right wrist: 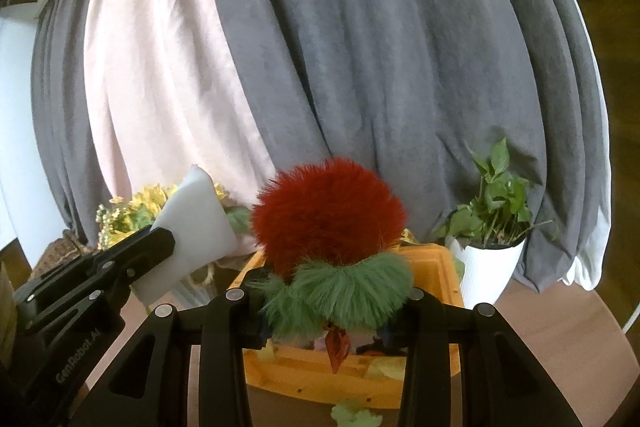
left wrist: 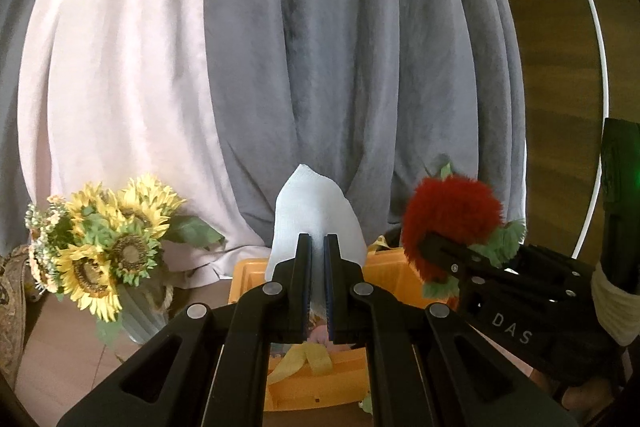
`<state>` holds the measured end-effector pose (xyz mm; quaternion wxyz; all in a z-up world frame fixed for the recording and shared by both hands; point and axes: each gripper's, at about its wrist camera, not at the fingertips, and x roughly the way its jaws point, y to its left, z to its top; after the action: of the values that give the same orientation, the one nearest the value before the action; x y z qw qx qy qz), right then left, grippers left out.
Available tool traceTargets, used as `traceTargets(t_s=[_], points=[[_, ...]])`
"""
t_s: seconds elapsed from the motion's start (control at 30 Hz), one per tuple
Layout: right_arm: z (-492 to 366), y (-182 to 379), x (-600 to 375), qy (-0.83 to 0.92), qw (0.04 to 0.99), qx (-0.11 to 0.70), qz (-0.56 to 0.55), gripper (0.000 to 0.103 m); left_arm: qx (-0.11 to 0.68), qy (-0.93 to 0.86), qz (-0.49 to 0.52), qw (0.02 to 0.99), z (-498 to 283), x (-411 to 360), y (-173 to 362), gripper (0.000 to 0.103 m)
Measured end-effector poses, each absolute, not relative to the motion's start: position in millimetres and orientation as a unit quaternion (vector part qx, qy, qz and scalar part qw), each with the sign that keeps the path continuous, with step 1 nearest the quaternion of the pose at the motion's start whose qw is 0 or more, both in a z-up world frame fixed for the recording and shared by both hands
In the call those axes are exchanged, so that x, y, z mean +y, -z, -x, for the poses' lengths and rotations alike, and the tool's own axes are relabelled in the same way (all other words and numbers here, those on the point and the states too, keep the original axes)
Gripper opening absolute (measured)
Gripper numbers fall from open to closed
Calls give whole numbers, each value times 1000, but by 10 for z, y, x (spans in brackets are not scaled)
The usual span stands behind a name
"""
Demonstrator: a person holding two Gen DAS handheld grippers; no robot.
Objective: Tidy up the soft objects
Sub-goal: 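Carry the plush with the right tool while the left tool carries the tissue over the crate, then open the right tool to drop the plush while the left tool drops the tissue into the crate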
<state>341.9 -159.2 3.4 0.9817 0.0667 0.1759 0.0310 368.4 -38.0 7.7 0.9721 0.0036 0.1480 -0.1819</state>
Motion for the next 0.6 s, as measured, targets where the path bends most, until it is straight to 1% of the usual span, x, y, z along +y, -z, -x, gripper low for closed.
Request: traceTargets(t_s=[0.6], points=[[-4184, 428, -1790, -26, 965, 249, -76, 40, 222, 180, -11, 958, -4371, -550, 387, 8]])
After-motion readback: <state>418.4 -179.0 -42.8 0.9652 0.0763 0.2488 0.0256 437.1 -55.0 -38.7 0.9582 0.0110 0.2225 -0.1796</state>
